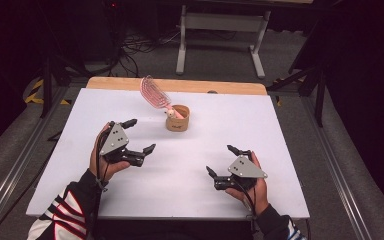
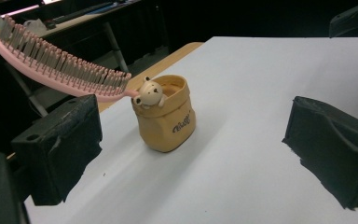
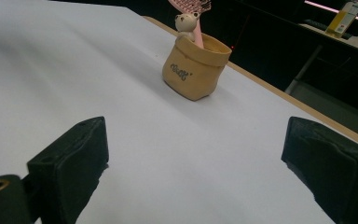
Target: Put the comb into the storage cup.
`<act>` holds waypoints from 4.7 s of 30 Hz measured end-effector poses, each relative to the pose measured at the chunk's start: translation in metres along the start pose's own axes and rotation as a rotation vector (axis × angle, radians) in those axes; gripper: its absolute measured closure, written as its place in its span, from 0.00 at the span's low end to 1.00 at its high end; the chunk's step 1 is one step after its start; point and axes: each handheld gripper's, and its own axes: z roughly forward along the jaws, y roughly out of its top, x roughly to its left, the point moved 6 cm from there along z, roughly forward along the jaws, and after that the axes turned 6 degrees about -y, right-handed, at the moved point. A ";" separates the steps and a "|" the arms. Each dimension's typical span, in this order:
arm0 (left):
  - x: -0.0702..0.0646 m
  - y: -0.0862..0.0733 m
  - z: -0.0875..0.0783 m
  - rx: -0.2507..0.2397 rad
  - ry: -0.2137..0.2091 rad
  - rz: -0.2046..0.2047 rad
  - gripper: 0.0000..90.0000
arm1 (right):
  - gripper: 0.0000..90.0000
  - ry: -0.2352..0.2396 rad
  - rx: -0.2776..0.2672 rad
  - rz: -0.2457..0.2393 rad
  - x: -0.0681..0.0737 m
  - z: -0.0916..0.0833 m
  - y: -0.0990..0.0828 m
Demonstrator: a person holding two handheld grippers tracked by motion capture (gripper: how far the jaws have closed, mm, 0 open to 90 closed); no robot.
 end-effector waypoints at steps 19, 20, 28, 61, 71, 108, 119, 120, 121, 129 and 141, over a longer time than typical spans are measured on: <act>-0.014 0.002 -0.007 0.000 -0.020 0.030 0.05 | 0.09 -0.004 -0.005 -0.012 0.000 -0.002 0.001; -0.015 0.002 -0.007 -0.004 -0.023 0.025 0.05 | 0.09 -0.004 -0.006 -0.012 0.000 -0.002 0.002; -0.020 0.000 -0.011 0.005 -0.022 0.044 0.05 | 0.09 -0.008 -0.010 -0.017 0.000 -0.003 0.002; -0.032 -0.014 -0.030 0.057 -0.018 0.072 0.05 | 0.09 -0.051 -0.022 -0.037 -0.004 -0.013 0.007; -0.030 -0.022 -0.042 0.070 0.003 0.077 0.05 | 0.08 -0.062 -0.018 -0.034 -0.007 -0.018 0.005; -0.024 -0.066 -0.080 0.120 0.076 0.004 0.05 | 0.08 -0.115 0.022 -0.019 -0.018 -0.034 -0.012; -0.023 -0.083 -0.090 0.145 0.096 -0.043 0.05 | 0.08 -0.127 0.043 0.006 -0.023 -0.041 -0.022; -0.023 -0.085 -0.091 0.152 0.098 -0.040 0.05 | 0.08 -0.129 0.046 0.009 -0.023 -0.042 -0.023; -0.023 -0.087 -0.092 0.151 0.099 -0.048 0.05 | 0.08 -0.130 0.050 0.012 -0.024 -0.043 -0.025; -0.023 -0.099 -0.098 0.166 0.107 -0.092 0.05 | 0.07 -0.134 0.074 0.051 -0.029 -0.049 -0.035; -0.020 -0.096 -0.099 0.150 0.127 -0.100 0.05 | 0.07 -0.132 0.070 0.046 -0.030 -0.047 -0.036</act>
